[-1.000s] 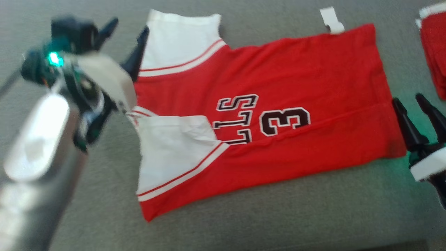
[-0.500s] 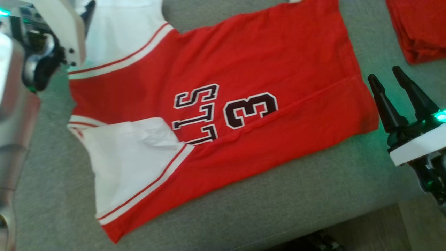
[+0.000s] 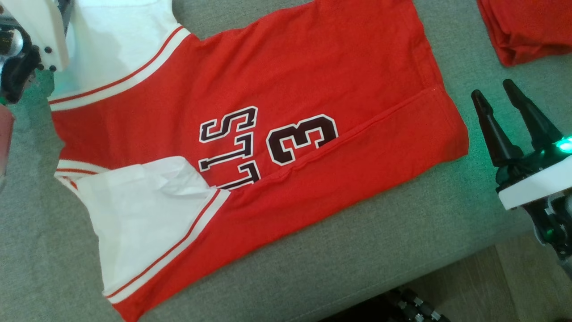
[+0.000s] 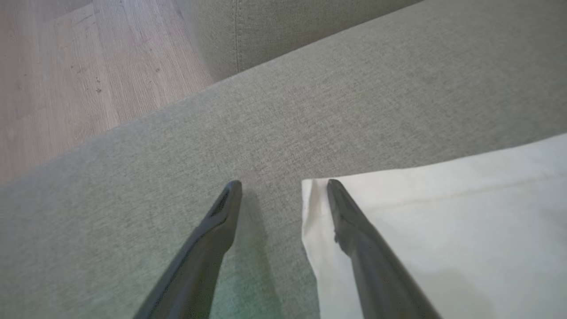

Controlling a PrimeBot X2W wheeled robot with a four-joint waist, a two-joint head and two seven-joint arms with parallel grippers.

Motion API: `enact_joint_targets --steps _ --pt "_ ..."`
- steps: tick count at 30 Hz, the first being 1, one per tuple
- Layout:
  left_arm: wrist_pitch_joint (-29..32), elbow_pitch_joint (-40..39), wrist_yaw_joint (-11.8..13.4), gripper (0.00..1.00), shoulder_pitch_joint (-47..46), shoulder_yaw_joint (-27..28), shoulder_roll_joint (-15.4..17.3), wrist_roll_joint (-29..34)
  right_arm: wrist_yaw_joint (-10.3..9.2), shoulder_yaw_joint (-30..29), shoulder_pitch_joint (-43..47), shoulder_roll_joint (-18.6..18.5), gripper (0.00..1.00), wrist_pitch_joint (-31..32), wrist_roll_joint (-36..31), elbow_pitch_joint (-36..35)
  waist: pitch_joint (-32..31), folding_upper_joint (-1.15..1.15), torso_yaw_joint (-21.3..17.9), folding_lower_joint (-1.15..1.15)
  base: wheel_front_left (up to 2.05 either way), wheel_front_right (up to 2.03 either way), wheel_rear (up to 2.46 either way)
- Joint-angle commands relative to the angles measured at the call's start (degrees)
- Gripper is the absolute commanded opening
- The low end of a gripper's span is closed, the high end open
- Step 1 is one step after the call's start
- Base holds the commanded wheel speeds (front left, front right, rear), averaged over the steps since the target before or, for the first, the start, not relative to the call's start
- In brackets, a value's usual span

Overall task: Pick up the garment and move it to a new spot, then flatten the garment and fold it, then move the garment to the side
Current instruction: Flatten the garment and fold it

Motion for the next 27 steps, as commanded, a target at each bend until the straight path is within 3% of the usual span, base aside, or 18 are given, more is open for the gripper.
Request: enact_joint_targets --steps 1,2,3,4,5,7,9,18,27 --pt "0.41 -1.46 0.25 0.95 -2.63 2.10 2.69 -0.19 0.39 -0.65 1.76 -1.13 1.00 -0.01 -0.56 -0.78 0.11 0.00 -0.02 0.00 0.00 0.00 0.00" --pt "0.54 -1.38 0.20 0.88 -2.63 2.17 2.54 -0.51 0.39 -0.86 1.88 -1.06 1.00 -0.01 -0.68 -0.69 0.15 0.00 -0.02 0.00 0.00 0.00 0.00" --pt "0.66 -1.33 0.15 0.74 -2.63 2.21 2.45 -0.76 0.39 -1.02 1.97 -0.98 1.00 0.05 -0.78 -0.65 0.20 0.00 -0.02 0.00 0.00 0.00 0.00" --pt "0.90 -1.25 0.03 0.48 -2.57 2.20 2.32 -1.08 0.39 -1.20 2.02 -0.92 1.00 0.08 -0.85 -0.59 0.22 0.00 -0.01 0.00 0.00 0.00 0.00" --pt "1.21 -1.20 -0.07 0.41 -2.48 2.17 2.19 -1.39 0.39 -1.38 2.05 -0.88 1.00 0.10 -0.92 -0.52 0.25 0.00 0.01 0.00 0.00 0.00 0.00" --pt "1.97 -1.34 -0.50 0.15 -2.22 2.17 1.71 -2.43 0.39 -1.91 2.01 -0.80 1.00 0.12 -1.12 -0.33 0.29 0.00 0.10 0.00 0.00 0.00 0.00" --pt "2.40 -1.78 -0.70 0.00 -2.12 2.13 1.41 -3.04 0.39 -2.41 2.02 -0.62 1.00 0.21 -1.40 -0.08 0.34 0.00 0.28 0.00 0.00 0.00 0.00" --pt "-0.86 -5.01 -1.63 0.00 -1.85 1.60 1.13 -3.52 0.39 -4.25 -0.08 0.79 1.00 3.16 -1.68 1.67 -0.65 0.00 2.43 0.00 0.00 0.00 0.00" --pt "-6.25 -10.81 -2.82 0.00 -1.36 -0.68 -0.01 -3.72 0.39 -2.42 -12.21 5.61 1.00 13.98 -1.93 9.99 -2.82 0.00 6.91 0.00 0.00 0.00 0.00"
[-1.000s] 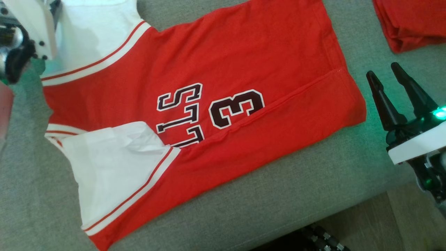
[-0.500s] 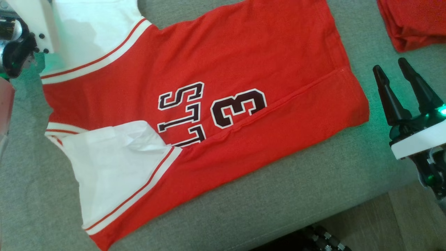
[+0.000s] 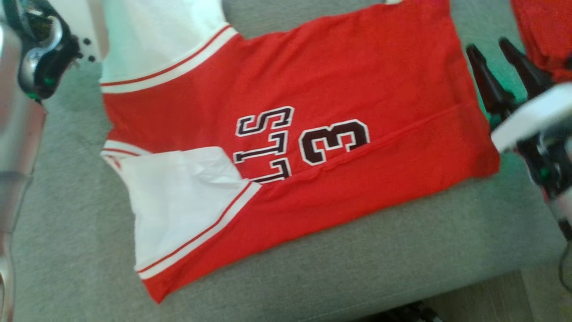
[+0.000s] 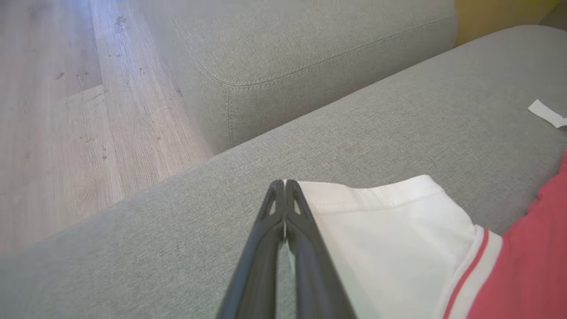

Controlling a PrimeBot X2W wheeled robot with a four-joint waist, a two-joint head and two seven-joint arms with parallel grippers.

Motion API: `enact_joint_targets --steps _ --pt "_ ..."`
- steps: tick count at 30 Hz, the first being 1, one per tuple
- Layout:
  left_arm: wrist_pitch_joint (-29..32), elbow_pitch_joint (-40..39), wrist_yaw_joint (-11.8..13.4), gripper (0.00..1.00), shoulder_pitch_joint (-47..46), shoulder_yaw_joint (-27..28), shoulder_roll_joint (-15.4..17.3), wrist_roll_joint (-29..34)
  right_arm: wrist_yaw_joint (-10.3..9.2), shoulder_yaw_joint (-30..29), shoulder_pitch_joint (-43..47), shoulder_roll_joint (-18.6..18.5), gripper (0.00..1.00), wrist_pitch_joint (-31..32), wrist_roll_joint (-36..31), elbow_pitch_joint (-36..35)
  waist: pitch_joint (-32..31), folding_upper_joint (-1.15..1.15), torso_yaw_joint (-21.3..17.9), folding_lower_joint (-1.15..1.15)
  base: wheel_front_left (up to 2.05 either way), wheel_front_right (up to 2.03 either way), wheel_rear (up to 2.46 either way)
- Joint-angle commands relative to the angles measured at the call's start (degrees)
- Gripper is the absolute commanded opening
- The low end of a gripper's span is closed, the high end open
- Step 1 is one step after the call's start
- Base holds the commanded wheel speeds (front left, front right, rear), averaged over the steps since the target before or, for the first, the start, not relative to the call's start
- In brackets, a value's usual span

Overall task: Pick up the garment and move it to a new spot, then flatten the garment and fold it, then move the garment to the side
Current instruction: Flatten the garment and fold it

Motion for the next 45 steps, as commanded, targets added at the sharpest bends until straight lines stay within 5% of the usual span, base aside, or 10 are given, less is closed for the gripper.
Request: enact_joint_targets --steps 1,12,33,38,41,44,45 --pt "-0.43 -2.74 -0.29 0.00 -1.74 1.41 1.97 -0.39 0.39 0.58 -1.30 -0.34 1.00 0.85 -0.60 0.63 -0.57 0.00 1.52 0.00 0.00 0.00 0.00" --pt "-0.55 -8.76 -0.62 0.00 -0.97 -1.70 0.86 -1.62 0.39 4.22 -13.23 3.00 1.00 3.11 -1.32 15.24 -1.18 0.00 6.64 0.00 0.00 0.00 0.00" --pt "-1.18 -10.13 -0.68 0.00 -1.45 -3.11 0.84 -2.35 0.39 10.98 -23.74 3.74 0.99 5.09 0.62 28.47 -0.51 0.00 8.45 0.00 0.00 0.00 0.00" --pt "-1.44 -9.82 -0.67 0.00 -1.68 -3.27 0.70 -2.51 0.39 12.22 -25.00 4.01 0.77 6.32 1.01 30.82 -0.46 0.00 8.90 0.00 0.00 0.00 0.00" --pt "-1.59 -9.66 -0.57 0.00 -1.65 -3.30 0.70 -2.63 0.39 12.87 -25.33 4.04 0.47 6.39 1.31 31.40 -0.51 0.00 9.01 0.00 0.00 0.00 0.00" --pt "-1.84 -9.56 -0.43 0.00 -1.65 -3.28 0.78 -2.68 0.39 13.46 -25.69 3.97 0.00 6.31 1.62 31.69 -0.54 0.00 9.04 0.00 0.00 0.00 0.00" --pt "-2.03 -9.55 -0.38 0.00 -1.68 -3.27 0.81 -2.63 0.39 13.69 -25.87 3.87 0.00 6.13 1.66 31.65 -0.52 0.00 9.06 0.00 0.00 0.00 0.00"
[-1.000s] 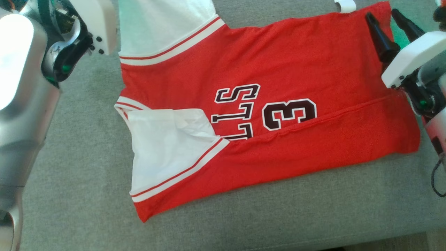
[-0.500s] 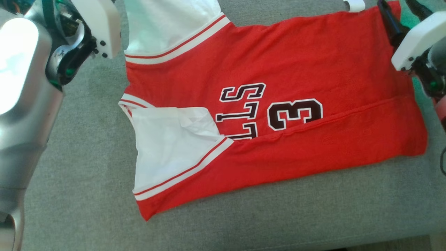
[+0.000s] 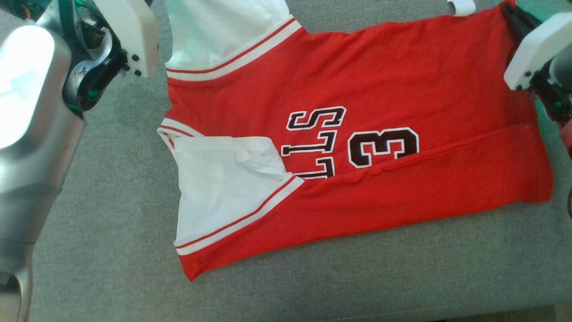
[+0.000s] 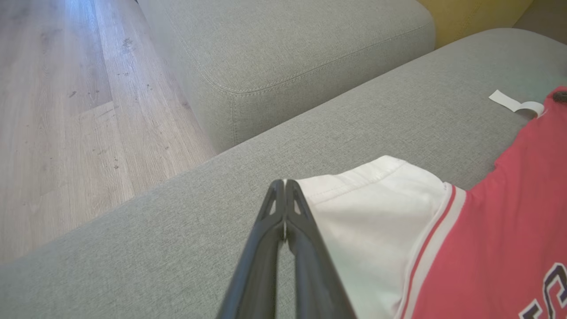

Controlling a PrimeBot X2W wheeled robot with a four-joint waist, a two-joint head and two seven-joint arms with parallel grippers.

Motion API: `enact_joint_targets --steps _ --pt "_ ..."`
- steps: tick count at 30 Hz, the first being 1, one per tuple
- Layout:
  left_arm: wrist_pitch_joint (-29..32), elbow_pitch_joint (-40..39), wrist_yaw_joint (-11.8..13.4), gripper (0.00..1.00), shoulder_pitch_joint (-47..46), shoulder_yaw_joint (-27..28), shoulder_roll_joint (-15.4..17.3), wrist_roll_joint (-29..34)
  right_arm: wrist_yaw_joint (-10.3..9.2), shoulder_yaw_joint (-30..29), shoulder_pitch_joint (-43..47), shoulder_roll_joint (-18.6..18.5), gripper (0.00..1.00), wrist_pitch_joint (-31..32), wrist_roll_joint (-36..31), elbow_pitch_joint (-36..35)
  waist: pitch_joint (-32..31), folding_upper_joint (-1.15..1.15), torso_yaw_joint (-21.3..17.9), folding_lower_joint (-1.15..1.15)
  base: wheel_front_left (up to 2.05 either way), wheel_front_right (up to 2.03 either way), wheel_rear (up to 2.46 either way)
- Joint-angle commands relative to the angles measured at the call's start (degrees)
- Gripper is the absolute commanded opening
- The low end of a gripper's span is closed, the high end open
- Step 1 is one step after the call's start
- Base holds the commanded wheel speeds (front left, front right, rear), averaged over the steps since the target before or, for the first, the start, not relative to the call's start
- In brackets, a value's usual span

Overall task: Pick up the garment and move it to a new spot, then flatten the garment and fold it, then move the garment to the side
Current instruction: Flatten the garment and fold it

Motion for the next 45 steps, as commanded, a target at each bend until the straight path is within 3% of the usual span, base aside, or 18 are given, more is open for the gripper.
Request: enact_joint_targets --steps 1,16,27,33,45 --pt "-0.88 -1.63 0.05 0.00 -2.90 2.37 2.32 0.01 0.39 0.55 -1.25 -0.29 0.00 -0.60 0.45 -1.03 0.05 0.00 0.03 0.00 0.00 0.00 0.00" --pt "-16.96 2.29 0.28 0.00 -9.25 3.11 2.61 6.26 0.39 -0.74 -4.20 -2.37 0.00 -9.33 3.71 0.05 -0.80 0.00 0.34 0.00 0.00 0.00 0.00" --pt "-19.40 0.09 0.28 0.00 -4.39 3.34 1.90 2.84 0.39 -1.08 1.47 -5.87 0.00 -12.37 9.24 -3.56 -3.36 0.00 2.17 0.00 0.00 0.00 0.00" --pt "-19.53 -7.06 2.31 0.00 3.38 4.13 3.49 0.48 0.39 -0.64 6.55 -8.59 0.00 -13.81 12.24 -7.38 -4.26 0.00 3.42 0.00 0.00 0.00 0.00" --pt "-21.03 -23.90 9.83 0.00 21.67 5.91 7.00 -2.42 0.39 -0.77 15.55 -12.93 0.00 -18.59 14.58 -13.55 -5.26 0.00 4.87 0.00 0.00 0.00 0.00"
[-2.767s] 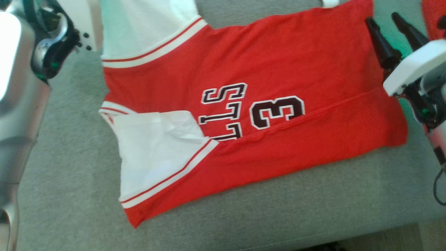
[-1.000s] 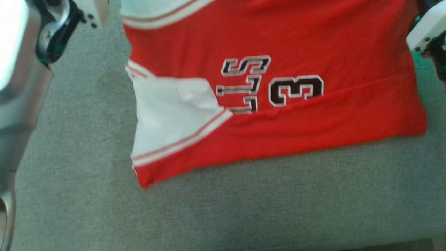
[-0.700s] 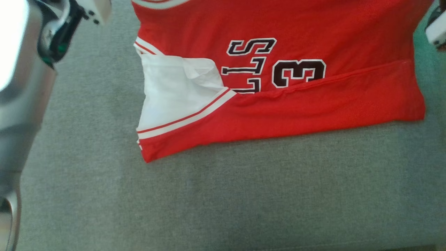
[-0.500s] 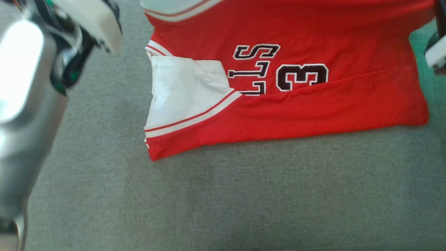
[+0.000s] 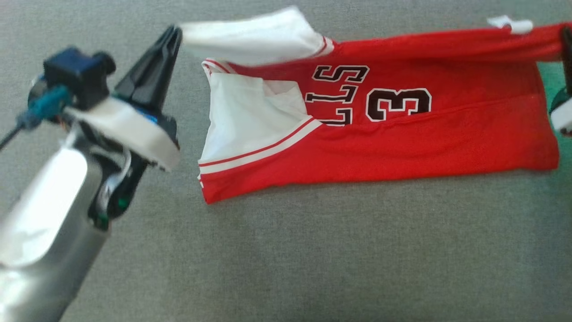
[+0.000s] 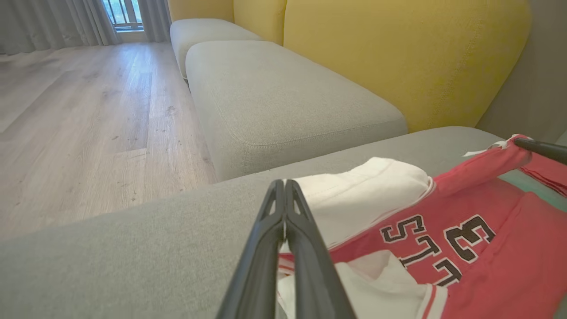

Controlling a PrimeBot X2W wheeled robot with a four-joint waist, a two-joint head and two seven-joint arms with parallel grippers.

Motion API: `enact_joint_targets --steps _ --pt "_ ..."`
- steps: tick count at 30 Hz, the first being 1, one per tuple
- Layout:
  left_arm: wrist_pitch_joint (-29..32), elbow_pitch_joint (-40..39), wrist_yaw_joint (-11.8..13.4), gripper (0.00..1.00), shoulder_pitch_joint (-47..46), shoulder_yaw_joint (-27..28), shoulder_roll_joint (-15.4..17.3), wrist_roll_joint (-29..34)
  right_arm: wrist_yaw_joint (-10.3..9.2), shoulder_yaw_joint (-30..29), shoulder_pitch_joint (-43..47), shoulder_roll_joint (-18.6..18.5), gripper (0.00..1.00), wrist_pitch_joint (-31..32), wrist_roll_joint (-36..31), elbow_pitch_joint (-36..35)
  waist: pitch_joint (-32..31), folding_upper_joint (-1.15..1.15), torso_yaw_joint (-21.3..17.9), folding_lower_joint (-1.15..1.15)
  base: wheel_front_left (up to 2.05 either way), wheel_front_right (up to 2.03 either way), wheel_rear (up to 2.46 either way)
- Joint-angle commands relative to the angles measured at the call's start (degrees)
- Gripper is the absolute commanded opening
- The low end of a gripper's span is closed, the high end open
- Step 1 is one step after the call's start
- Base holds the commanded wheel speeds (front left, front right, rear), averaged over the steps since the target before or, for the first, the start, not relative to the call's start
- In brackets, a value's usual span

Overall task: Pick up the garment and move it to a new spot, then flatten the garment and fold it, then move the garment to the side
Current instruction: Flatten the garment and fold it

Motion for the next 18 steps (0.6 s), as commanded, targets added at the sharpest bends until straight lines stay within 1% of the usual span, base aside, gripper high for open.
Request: enact_joint_targets --steps 1,4,9,14,18 --pt "-1.12 -3.45 1.31 0.00 0.57 3.77 3.02 -0.51 0.39 -0.21 2.98 -2.38 0.00 -1.36 0.39 -1.93 -0.30 0.00 0.13 0.00 0.00 0.00 0.00" --pt "-2.17 -5.81 2.97 0.00 4.51 4.05 3.26 -0.89 0.39 -1.04 5.49 -2.78 0.00 -2.49 0.28 -3.30 -0.90 0.00 0.12 0.00 0.00 0.00 0.00" --pt "-3.38 -8.84 4.95 0.00 10.16 3.89 3.60 -1.32 0.39 -3.17 9.67 -2.80 0.00 -3.57 -0.49 -5.15 -2.08 0.00 0.15 0.00 0.00 0.00 0.00" --pt "-3.91 -10.50 6.32 0.00 14.77 3.52 3.66 -2.21 0.39 -5.21 13.34 -2.05 0.00 -3.87 -1.61 -6.73 -2.86 0.00 0.00 0.00 0.00 0.00 0.00" --pt "-4.46 -10.80 6.76 0.00 16.81 3.10 3.48 -2.45 0.39 -6.30 14.99 -1.60 0.00 -3.93 -2.38 -7.36 -3.19 0.00 -0.02 0.00 0.00 0.00 0.00"
